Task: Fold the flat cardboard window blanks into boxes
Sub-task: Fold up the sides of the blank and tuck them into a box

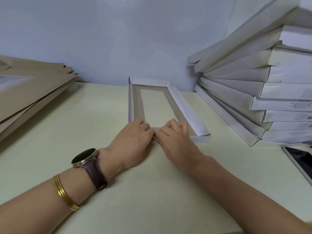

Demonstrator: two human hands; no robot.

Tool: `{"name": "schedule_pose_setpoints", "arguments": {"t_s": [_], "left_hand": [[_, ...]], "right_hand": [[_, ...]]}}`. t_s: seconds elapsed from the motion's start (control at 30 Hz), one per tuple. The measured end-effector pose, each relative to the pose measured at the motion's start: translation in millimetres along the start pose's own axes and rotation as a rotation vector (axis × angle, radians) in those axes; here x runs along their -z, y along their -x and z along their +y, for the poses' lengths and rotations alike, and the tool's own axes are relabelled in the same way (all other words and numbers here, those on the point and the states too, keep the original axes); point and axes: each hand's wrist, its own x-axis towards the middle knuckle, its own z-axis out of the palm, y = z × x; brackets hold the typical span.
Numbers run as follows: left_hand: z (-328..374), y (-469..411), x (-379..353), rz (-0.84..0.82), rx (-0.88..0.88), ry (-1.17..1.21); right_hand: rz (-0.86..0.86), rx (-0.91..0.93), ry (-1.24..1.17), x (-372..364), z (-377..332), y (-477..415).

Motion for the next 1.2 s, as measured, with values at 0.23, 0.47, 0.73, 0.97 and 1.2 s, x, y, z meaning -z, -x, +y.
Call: {"name": "schedule_pose_setpoints", "arguments": {"t_s": [0.23,0.47,0.73,0.97,1.2], "left_hand": [[0.7,-5.3,0.1,-0.111,0.105,-0.035],[-2.4,-2.0,7.2,-0.139,0.124,-0.024],[-34.4,14.8,17.2,-0.115,0.190,0.044],[-54.5,23.0,21.9,-0.090,0.278,0.052],[-69.9,26.7,18.0,-0.109,0.299,0.086]], "right_hand": [[0.012,-0.007,-0.067,-0.9,7.5,-0.2],[-0.038,-0.017,-0.056,8.7,20.2,5.8],[-0.143,-0.138,-0.109,13.3,53.6,23.9],[-0.132,-0.227,-0.204,11.9,68.0,31.2],[-0.160,-0.257,-0.236,11.1,70.3,31.1]]}}
